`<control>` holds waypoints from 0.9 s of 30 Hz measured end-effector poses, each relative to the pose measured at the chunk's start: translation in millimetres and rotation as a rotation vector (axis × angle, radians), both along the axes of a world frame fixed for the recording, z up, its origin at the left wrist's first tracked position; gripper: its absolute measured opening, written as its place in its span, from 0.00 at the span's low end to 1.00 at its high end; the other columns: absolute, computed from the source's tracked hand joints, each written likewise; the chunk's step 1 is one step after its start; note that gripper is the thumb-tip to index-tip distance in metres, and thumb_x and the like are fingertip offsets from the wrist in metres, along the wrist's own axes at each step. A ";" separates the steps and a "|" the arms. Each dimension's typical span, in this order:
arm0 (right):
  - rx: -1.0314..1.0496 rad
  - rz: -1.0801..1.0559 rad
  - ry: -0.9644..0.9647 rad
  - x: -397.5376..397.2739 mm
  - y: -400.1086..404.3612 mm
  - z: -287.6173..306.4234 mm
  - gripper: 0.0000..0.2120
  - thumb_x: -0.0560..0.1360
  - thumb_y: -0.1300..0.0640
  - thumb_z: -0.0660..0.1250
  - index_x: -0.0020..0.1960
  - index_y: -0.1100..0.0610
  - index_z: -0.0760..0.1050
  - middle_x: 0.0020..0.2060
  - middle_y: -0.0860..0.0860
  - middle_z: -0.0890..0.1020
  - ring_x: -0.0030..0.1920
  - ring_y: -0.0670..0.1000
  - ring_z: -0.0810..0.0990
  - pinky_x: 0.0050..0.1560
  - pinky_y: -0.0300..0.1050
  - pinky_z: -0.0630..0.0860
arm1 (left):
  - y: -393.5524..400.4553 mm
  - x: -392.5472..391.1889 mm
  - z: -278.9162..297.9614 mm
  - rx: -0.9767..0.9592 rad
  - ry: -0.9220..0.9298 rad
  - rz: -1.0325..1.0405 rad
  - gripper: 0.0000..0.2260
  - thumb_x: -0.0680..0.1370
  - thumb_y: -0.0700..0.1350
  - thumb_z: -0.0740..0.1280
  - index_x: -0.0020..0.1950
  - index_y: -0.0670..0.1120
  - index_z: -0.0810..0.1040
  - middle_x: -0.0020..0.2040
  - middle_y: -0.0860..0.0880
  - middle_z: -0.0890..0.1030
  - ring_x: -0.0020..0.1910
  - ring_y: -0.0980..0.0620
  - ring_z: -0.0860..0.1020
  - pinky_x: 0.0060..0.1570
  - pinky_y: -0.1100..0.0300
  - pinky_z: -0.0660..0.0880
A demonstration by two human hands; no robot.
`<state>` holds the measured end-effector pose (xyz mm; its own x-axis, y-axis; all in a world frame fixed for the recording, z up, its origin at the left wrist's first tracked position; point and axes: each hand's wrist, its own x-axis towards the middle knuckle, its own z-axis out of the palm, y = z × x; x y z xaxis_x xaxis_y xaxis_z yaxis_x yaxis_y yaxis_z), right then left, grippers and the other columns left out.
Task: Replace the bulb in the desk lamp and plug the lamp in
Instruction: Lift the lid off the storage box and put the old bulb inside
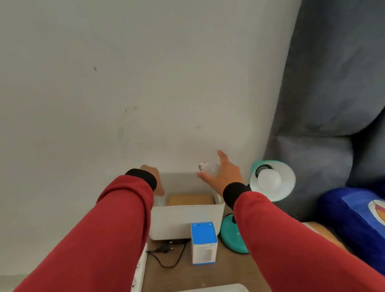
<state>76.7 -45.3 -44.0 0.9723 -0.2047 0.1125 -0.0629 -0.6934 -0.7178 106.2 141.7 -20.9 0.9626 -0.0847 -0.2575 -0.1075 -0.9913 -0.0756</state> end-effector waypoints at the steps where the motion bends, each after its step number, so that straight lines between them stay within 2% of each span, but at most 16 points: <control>1: 0.014 0.002 0.012 11.1 3.5 -0.9 0.43 0.69 0.44 0.70 0.76 0.52 0.51 0.65 0.57 0.74 0.67 0.58 0.70 0.65 0.46 0.67 | -0.5 12.2 -0.2 -0.006 0.003 0.003 0.26 0.76 0.56 0.65 0.70 0.45 0.70 0.68 0.46 0.73 0.67 0.47 0.73 0.63 0.57 0.70; 5: -0.025 0.023 0.127 59.8 12.2 -21.1 0.35 0.69 0.44 0.69 0.72 0.55 0.63 0.65 0.55 0.74 0.66 0.55 0.72 0.64 0.44 0.69 | -5.0 66.0 -18.2 -0.039 0.026 0.003 0.26 0.76 0.55 0.65 0.70 0.44 0.70 0.68 0.46 0.73 0.67 0.47 0.72 0.63 0.57 0.71; 10: -0.109 0.067 0.247 102.5 13.6 -59.5 0.29 0.70 0.44 0.70 0.66 0.56 0.70 0.60 0.55 0.77 0.60 0.54 0.75 0.52 0.38 0.69 | -10.7 109.8 -58.2 -0.065 0.069 -0.014 0.25 0.76 0.53 0.65 0.70 0.44 0.70 0.68 0.45 0.73 0.66 0.47 0.73 0.63 0.57 0.71; 14: -0.127 0.087 0.272 122.0 11.0 -85.1 0.29 0.67 0.43 0.72 0.62 0.58 0.74 0.49 0.53 0.78 0.46 0.51 0.74 0.44 0.38 0.67 | -12.7 124.2 -86.6 -0.060 0.087 -0.036 0.22 0.78 0.52 0.63 0.70 0.45 0.69 0.69 0.45 0.72 0.68 0.46 0.71 0.65 0.57 0.69; 16: -0.134 0.103 0.305 128.0 8.1 -95.3 0.29 0.67 0.43 0.72 0.63 0.58 0.72 0.52 0.54 0.78 0.49 0.52 0.75 0.46 0.40 0.70 | -13.1 130.5 -100.7 -0.032 0.101 -0.034 0.24 0.77 0.53 0.63 0.70 0.45 0.69 0.69 0.46 0.72 0.68 0.46 0.71 0.66 0.56 0.69; 18: -0.149 0.110 0.340 132.2 6.2 -105.0 0.32 0.67 0.43 0.72 0.66 0.57 0.70 0.59 0.55 0.78 0.57 0.55 0.76 0.55 0.44 0.72 | -12.3 136.9 -114.1 -0.011 0.118 -0.023 0.25 0.76 0.55 0.65 0.69 0.45 0.70 0.68 0.46 0.73 0.67 0.47 0.72 0.66 0.55 0.70; 20: -0.161 0.123 0.379 135.1 5.8 -114.0 0.33 0.67 0.44 0.73 0.67 0.55 0.69 0.61 0.55 0.77 0.60 0.56 0.75 0.59 0.46 0.73 | -11.2 140.4 -123.2 -0.012 0.129 -0.018 0.25 0.75 0.55 0.65 0.69 0.45 0.71 0.68 0.46 0.74 0.66 0.46 0.73 0.65 0.55 0.71; 23: -0.200 0.168 0.438 138.9 6.2 -120.1 0.29 0.69 0.47 0.73 0.65 0.56 0.70 0.61 0.55 0.77 0.60 0.55 0.75 0.55 0.41 0.71 | -10.9 143.4 -132.3 -0.013 0.130 -0.005 0.25 0.75 0.55 0.66 0.69 0.44 0.71 0.67 0.46 0.75 0.65 0.46 0.74 0.65 0.55 0.71; 27: -0.263 0.185 0.478 143.2 5.2 -122.0 0.28 0.69 0.48 0.73 0.65 0.56 0.70 0.62 0.54 0.76 0.61 0.55 0.75 0.54 0.41 0.70 | -11.8 143.6 -139.9 -0.029 0.164 0.018 0.24 0.75 0.54 0.66 0.68 0.44 0.72 0.66 0.46 0.75 0.64 0.46 0.74 0.64 0.55 0.72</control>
